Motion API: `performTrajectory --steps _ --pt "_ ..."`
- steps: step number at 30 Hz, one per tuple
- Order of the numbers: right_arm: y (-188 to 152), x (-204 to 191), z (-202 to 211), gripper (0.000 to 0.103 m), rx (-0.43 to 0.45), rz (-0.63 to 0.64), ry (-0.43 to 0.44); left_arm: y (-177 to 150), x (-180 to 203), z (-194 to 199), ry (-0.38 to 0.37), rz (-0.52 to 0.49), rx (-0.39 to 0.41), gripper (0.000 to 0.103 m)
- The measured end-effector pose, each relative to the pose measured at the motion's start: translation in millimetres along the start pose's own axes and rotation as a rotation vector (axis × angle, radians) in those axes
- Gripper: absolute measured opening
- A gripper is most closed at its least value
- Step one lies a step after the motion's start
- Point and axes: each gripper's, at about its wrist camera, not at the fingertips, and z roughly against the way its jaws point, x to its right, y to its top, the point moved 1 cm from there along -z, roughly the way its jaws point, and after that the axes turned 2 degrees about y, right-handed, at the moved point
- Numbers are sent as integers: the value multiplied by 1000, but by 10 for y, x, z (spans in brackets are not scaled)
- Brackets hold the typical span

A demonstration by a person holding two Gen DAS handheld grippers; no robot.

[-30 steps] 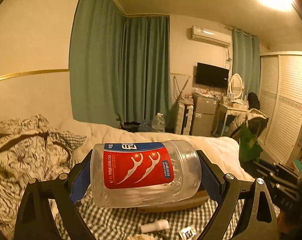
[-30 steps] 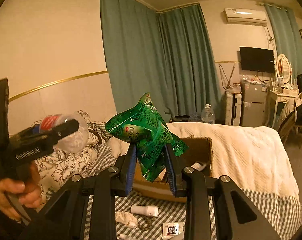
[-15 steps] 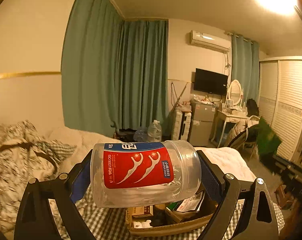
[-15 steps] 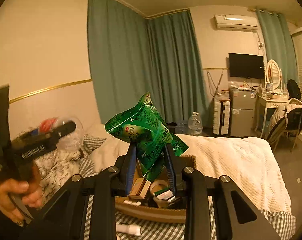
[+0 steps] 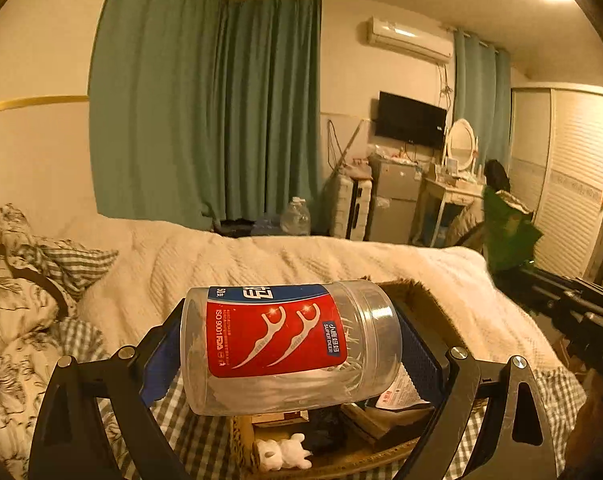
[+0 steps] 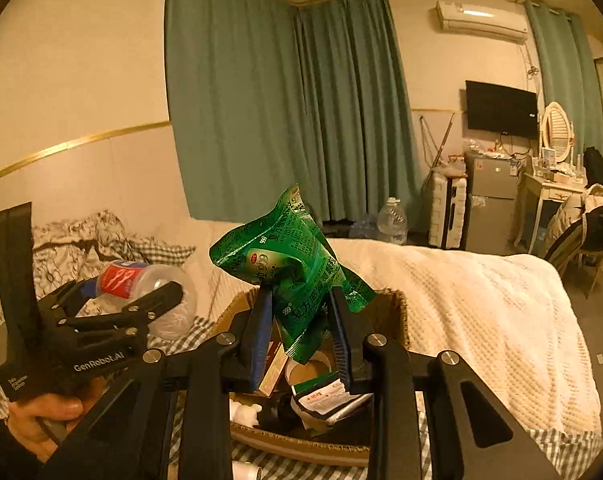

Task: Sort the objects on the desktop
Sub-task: 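Carry the floss jar and green packet over the cardboard box with both grippers, then release the floss jar and green packet into the cardboard box with both grippers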

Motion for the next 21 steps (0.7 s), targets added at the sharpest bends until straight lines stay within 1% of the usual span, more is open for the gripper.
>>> performTrajectory --steps 2,7,11,15,18,20,21 --pt "-56 11 -169 27 -29 7 -5 -64 19 -146 22 -17 -14 95" --pt "-211 158 -509 27 -90 -32 -8 -217 96 -470 16 -55 -81 95" --pt "-355 288 -779 27 -155 -46 -28 -292 113 -659 41 -64 -109 95" --pt "-459 364 -964 27 -197 -52 -32 -287 132 -789 39 -48 -124 95" --pt "-492 406 -1001 27 -200 -55 -45 -301 170 -827 48 -53 -123 96" --pt "-494 427 -973 32 -194 -64 -61 -322 185 -815 62 -57 -112 97" --pt "-483 442 -964 43 -189 -71 -70 -316 174 -820 63 -58 -110 97"
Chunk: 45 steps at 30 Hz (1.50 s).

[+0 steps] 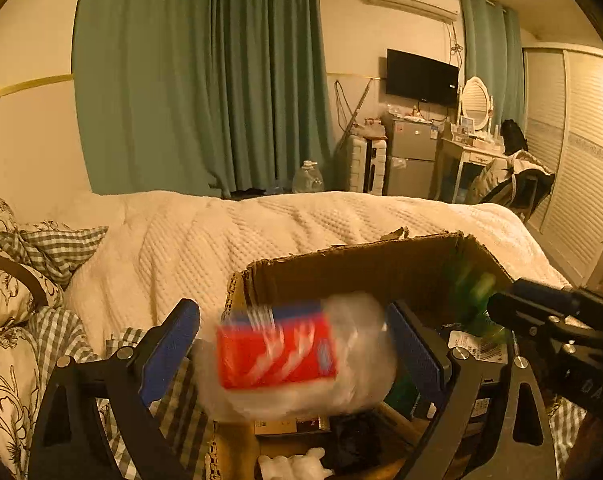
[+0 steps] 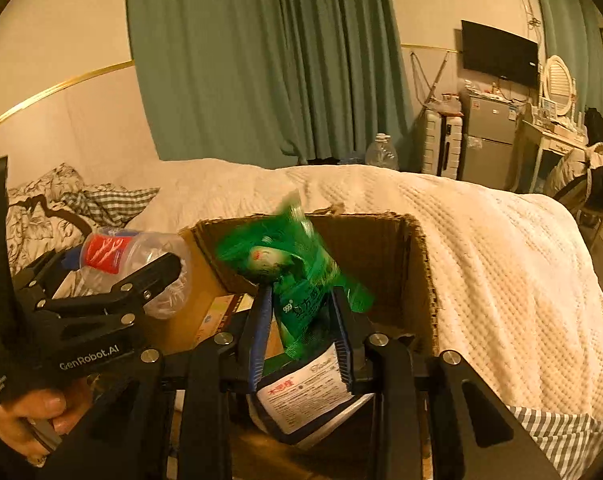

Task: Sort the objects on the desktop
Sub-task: 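Release the floss jar and green packet into the cardboard box with both grippers, then move both grippers back toward the items left on the bed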

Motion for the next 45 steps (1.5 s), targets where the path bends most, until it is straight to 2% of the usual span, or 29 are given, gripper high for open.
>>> performTrajectory --steps 1,2,5,12,17,21,27,30,36,39,42,44,45 --pt "6 15 13 54 4 -8 -3 1 1 13 -2 -1 1 100" --pt "13 60 39 58 7 -38 5 4 -3 21 -2 -2 4 101" --pt "24 125 98 59 13 -82 29 28 -51 106 10 14 18 102" --pt "75 36 417 60 71 -76 10 106 -180 374 7 71 41 103" --pt "71 -41 718 68 116 -83 21 69 -217 648 45 68 46 103" --pt "-22 -103 1047 83 150 -78 42 41 -185 911 48 42 69 103" --pt "-109 -149 1458 84 198 -87 34 46 -126 1334 67 18 125 103" --pt "-154 -187 1625 89 219 -75 21 34 -148 1504 76 21 137 103" --pt "-245 -286 1939 89 269 -44 8 -61 -290 1779 158 41 160 103" --pt "-316 -345 2036 89 276 -20 0 -87 -384 1891 172 83 162 103" --pt "-388 -410 2113 90 294 -13 9 -175 -469 1970 163 116 148 103" --pt "-428 -442 2160 90 315 -11 17 -283 -516 1990 132 112 136 103" --pt "-447 -472 2176 90 320 -7 19 -374 -544 1986 141 104 131 103"
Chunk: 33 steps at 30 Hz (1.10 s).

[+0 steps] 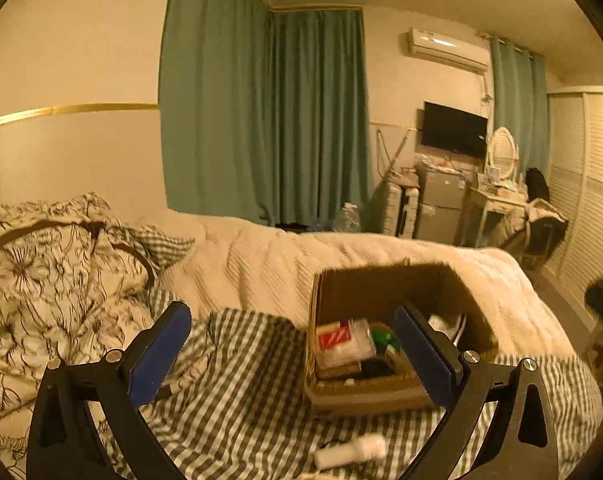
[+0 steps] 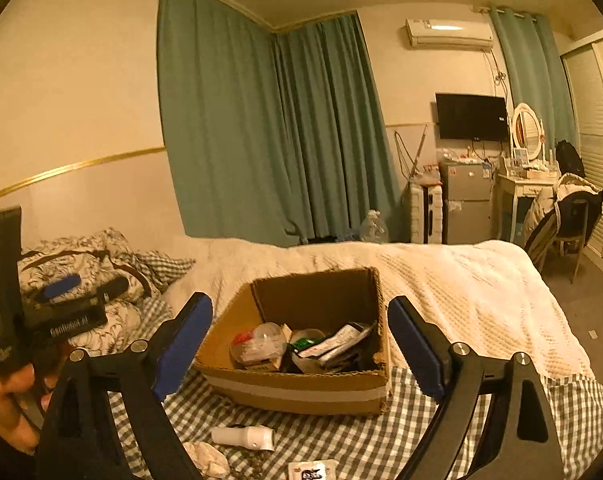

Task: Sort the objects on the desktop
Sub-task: 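Move both grippers back toward the items left on the bed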

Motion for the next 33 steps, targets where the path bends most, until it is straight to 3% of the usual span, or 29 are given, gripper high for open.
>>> performTrajectory --steps 4,10,16,21,33 --pt "-97 -68 32 90 -16 12 0 -260 -134 -60 88 -18 -43 103" --pt "-270 -60 114 90 -46 -8 -14 -387 -259 -25 103 37 -58 103" --pt "-313 -28 189 90 -58 -33 -16 -488 -193 85 77 2 -47 103" --pt "-439 -10 105 90 -102 -43 -16 -758 -82 12 89 -9 -46 103" --pt "-1000 7 -471 90 -349 3 -53 -1170 -28 -458 105 -1 -272 103"
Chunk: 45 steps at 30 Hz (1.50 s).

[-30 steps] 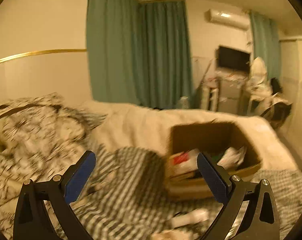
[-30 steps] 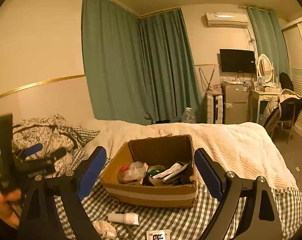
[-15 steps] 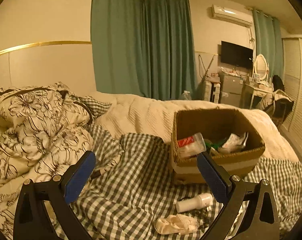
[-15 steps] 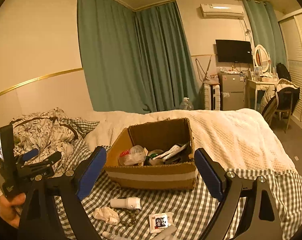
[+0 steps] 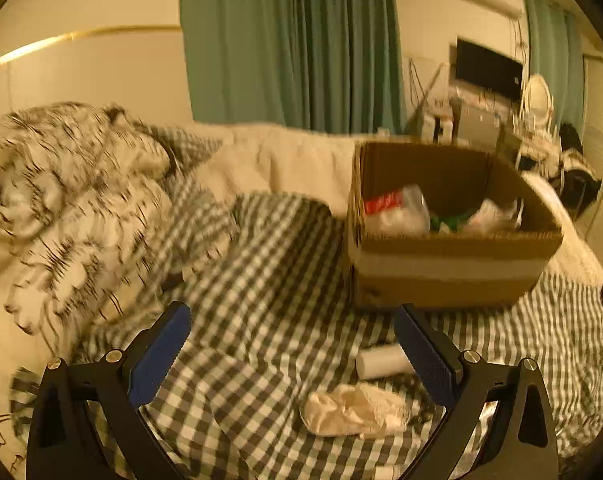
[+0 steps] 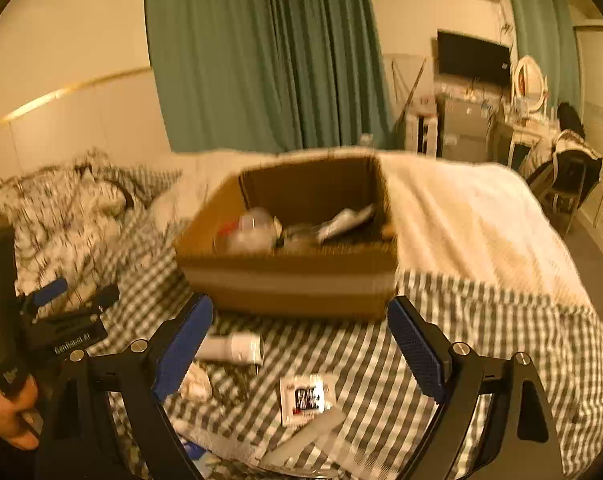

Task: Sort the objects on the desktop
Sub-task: 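Move both grippers back toward the items left on the bed, then grasp the white lace cloth with the left gripper while the right gripper grasps the white sachet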

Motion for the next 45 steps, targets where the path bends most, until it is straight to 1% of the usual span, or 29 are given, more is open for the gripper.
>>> performTrajectory --steps 3,5,7,10,12,15,19,20,24,26,29,30,32,34,36,38,40,44,45 --pt "-94 -3 -205 90 -78 12 -5 -78 47 -138 -7 -10 -60 103" --pt "-156 3 -326 90 -118 22 -4 -124 79 -204 -36 -4 -95 103" --pt "-195 20 -454 90 -158 26 -8 -179 139 -284 -57 -19 -140 103" --pt "-285 64 -638 90 -230 20 3 -278 220 -425 -48 -53 -204 103" --pt "-349 73 -751 90 -277 24 1 -359 251 -551 -56 -59 -263 103" --pt "-409 69 -873 90 -332 20 18 -461 284 -702 -70 -72 -333 103" --pt "-472 22 -994 89 -382 41 27 -539 322 -812 -79 -84 -397 103" --pt "-499 19 -1039 89 -399 41 30 -555 334 -822 -85 -86 -404 103" --pt "-609 36 -1241 89 -477 47 24 -606 389 -878 -72 -114 -423 103" --pt "-621 22 -1309 89 -502 69 15 -633 396 -942 -83 -101 -453 103" --pt "-630 -16 -1388 89 -520 90 44 -702 428 -1048 -86 -105 -489 103" --pt "-656 -25 -1445 89 -539 102 37 -713 442 -1072 -85 -108 -495 103" --pt "-699 -14 -1529 85 -567 117 13 -747 475 -1128 -80 -118 -507 103" --pt "-724 17 -1595 78 -588 117 -2 -767 500 -1167 -79 -125 -517 103" --pt "-744 92 -1662 74 -611 82 -21 -778 511 -1184 -86 -117 -528 103" --pt "-752 140 -1691 74 -625 59 -16 -787 524 -1184 -87 -120 -526 103" --pt "-756 149 -1695 74 -631 57 -10 -815 546 -1205 -89 -127 -536 100" --pt "-772 106 -1694 74 -637 71 -1 -868 580 -1238 -124 -115 -564 94" --pt "-777 94 -1695 74 -637 70 5 -885 592 -1235 -133 -111 -565 90"
